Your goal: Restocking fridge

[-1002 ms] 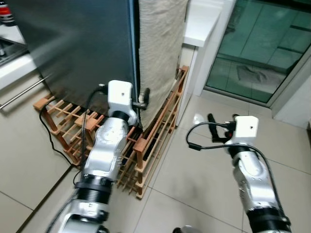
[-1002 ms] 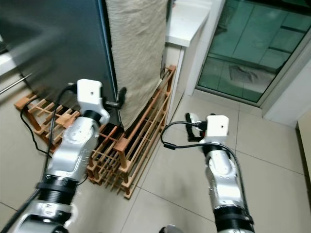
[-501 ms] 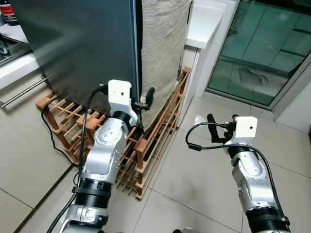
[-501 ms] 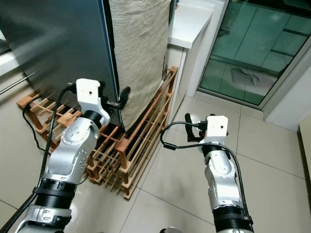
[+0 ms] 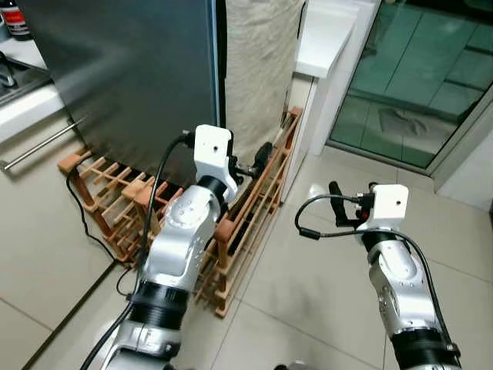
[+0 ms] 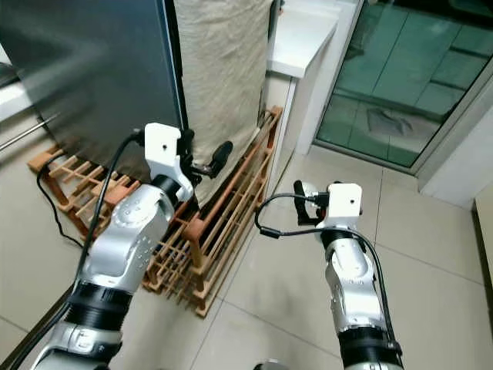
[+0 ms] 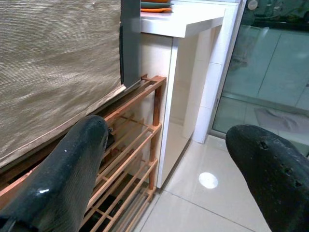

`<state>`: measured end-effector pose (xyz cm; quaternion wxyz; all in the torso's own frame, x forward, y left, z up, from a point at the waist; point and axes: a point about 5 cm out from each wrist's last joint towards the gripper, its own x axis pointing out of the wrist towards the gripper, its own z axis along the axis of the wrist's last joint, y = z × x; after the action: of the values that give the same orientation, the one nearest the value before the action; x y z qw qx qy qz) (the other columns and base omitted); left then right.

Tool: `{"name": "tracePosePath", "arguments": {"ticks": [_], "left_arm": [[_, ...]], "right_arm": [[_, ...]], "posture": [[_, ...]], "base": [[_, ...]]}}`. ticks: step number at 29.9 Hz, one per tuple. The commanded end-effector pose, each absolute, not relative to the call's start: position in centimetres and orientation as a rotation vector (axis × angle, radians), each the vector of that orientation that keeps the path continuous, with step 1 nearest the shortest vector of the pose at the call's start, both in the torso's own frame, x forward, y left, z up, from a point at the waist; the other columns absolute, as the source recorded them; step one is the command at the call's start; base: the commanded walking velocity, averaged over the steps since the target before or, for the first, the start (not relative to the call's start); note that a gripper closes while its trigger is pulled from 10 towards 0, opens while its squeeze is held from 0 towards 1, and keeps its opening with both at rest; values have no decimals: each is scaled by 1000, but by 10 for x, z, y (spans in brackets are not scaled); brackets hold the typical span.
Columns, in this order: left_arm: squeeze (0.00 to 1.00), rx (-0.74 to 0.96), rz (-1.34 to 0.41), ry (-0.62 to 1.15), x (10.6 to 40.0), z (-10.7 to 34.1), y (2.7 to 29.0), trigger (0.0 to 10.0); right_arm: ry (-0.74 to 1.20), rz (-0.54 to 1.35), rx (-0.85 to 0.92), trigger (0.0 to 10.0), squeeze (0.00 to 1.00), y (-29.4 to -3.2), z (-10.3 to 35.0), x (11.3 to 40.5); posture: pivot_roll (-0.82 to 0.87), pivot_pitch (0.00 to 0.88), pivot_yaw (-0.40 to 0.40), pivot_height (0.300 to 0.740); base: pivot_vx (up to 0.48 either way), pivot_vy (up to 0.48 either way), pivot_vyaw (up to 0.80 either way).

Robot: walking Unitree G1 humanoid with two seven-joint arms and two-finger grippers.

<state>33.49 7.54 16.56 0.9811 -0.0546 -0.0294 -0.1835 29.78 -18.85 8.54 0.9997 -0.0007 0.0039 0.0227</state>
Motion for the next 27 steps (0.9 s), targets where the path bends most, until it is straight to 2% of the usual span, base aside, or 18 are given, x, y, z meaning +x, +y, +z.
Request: {"name": "tracePosePath", "arguments": {"ticks": [1,15,24,27], "left_arm": [[0,-110,-332,-77,340,170,78,10000],[0,-176,-283,-71,348,170,80,10000],[0,-392,-249,17,353,165,79,10000],[0,-372,-272,10,353,165,75,10000]], "right_arm": [[1,36,-3,10000,0,-192,87,299],[4,27,-3,10000,0,-194,86,298],[8,30,-1,10000,0,-194,85,297],[9,30,-2,10000,0,-194,85,297]], "posture": [[-79,0,-18,735],[-83,0,-16,735],[-86,0,-16,735],[-87,0,-18,735]], "base": [[0,0,0],[0,0,0],[0,0,0],[0,0,0]]}}
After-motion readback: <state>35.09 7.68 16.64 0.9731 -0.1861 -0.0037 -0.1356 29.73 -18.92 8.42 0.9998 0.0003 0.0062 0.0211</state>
